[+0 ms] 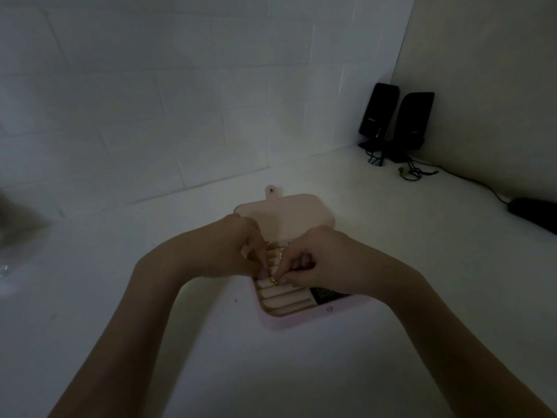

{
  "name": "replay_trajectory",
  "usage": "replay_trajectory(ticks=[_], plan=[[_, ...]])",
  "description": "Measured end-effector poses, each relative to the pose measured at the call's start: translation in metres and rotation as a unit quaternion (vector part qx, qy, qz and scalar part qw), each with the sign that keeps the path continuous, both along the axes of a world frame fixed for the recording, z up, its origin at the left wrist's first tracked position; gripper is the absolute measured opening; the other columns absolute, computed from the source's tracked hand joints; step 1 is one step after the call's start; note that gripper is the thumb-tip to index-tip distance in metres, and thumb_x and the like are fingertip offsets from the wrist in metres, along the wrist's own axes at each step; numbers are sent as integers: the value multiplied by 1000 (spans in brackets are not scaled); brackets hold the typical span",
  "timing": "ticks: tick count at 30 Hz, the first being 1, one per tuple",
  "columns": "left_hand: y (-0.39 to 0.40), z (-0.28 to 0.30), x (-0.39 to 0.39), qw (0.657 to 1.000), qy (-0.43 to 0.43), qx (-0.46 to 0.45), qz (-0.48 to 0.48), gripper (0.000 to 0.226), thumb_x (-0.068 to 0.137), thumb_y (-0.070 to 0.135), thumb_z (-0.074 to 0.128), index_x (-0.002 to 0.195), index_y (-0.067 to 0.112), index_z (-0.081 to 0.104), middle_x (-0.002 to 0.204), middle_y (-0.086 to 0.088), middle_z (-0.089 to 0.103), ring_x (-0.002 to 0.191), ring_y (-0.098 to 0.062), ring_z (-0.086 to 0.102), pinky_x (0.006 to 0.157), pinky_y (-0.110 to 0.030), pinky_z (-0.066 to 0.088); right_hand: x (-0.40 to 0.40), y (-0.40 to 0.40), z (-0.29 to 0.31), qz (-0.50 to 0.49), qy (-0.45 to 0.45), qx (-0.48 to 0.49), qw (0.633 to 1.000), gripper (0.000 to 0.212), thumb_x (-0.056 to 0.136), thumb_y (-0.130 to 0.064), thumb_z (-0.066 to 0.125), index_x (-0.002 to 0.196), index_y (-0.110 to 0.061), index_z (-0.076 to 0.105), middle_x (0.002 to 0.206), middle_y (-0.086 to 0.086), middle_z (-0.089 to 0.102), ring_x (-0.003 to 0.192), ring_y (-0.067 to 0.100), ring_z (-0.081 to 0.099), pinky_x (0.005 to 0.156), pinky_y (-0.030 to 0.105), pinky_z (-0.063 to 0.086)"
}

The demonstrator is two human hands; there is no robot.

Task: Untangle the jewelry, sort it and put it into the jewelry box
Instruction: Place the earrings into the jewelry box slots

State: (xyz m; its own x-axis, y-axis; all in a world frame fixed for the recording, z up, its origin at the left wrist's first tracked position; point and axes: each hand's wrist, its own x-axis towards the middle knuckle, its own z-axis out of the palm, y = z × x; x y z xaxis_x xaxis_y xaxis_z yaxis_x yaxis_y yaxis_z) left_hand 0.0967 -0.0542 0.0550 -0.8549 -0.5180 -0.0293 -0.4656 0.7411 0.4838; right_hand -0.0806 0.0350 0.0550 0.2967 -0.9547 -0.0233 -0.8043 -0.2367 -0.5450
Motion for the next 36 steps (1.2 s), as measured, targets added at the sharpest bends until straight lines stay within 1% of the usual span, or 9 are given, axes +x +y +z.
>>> replay_trajectory(ticks=[11, 13, 17, 21, 23, 27, 29, 33, 36], plan=[[1, 0, 1, 1000, -5, 3, 22, 11, 70, 22, 81, 78, 24, 75, 85, 10, 62, 82, -5, 56, 81, -31, 46, -1, 3, 5, 15, -22, 33, 999, 11, 82, -23, 72, 91, -20, 75, 65, -23, 60, 63, -14, 55, 58, 5, 37], [0, 0, 2, 1000, -5, 6, 23, 10, 70, 22, 80, 78, 25, 75, 84, 11, 62, 82, -3, 56, 81, -30, 46, -2, 4, 5, 13, -17, 33, 999, 10, 83, -28, 70, 89, -23, 76, 66, -20, 64, 63, -9, 57, 60, 9, 37], [0, 0, 2, 1000, -17, 9, 25, 10, 71, 22, 80, 77, 28, 74, 86, 14, 60, 85, -4, 57, 84, -31, 46, -5, 3, 4, 18, -20, 41, 999, 26, 87, -39, 62, 77, -18, 74, 67, -5, 68, 59, 11, 57, 63, 30, 46], [0, 0, 2, 999, -25, 6, 26, 10, 72, 24, 78, 78, 29, 73, 87, 14, 59, 85, -3, 56, 82, -28, 46, -6, 3, 6, 5, -61, 81, 995, 38, 87, -46, 57, 80, -14, 77, 77, -5, 74, 70, 4, 67, 74, 23, 52], [0, 1, 3, 999, -25, 12, 32, 12, 72, 26, 78, 76, 34, 71, 88, 15, 57, 85, -1, 54, 80, -23, 45, -7, 4, 9, -12, -77, 76, 994, 38, 90, -42, 55, 76, -13, 76, 74, -2, 73, 68, 7, 67, 69, 19, 52], [-2, 1, 3, 999, -18, 17, 32, 21, 70, 27, 80, 69, 42, 66, 84, 18, 58, 83, 0, 54, 77, -17, 43, -17, 1, 10, -73, -76, 9, 994, 40, 90, -43, 53, 66, -19, 74, 56, -7, 67, 51, 9, 59, 57, 16, 47], [-2, 3, 4, 999, -7, 27, 38, 20, 68, 26, 82, 69, 41, 68, 82, 17, 63, 85, 0, 56, 76, -15, 45, -24, -2, 8, -123, -70, -31, 989, 40, 90, -44, 53, 65, -21, 73, 55, -8, 67, 52, 14, 62, 58, 16, 47], [-3, 7, 8, 996, 27, 65, 49, 8, 72, 25, 79, 73, 30, 73, 79, 13, 70, 78, -2, 64, 74, -17, 49, -42, -10, 6, -205, -73, -100, 971, 35, 93, -41, 49, 73, -23, 71, 65, -6, 68, 56, 6, 61, 56, 13, 43], [-11, 2, 7, 980, 103, 20, 168, 12, 82, 31, 69, 84, 19, 71, 87, 7, 69, 85, -11, 64, 73, -22, 47, -60, -18, -3, -298, -64, -181, 935, 34, 98, -35, 45, 93, -13, 72, 84, -1, 68, 71, 15, 59, 64, 24, 39]])
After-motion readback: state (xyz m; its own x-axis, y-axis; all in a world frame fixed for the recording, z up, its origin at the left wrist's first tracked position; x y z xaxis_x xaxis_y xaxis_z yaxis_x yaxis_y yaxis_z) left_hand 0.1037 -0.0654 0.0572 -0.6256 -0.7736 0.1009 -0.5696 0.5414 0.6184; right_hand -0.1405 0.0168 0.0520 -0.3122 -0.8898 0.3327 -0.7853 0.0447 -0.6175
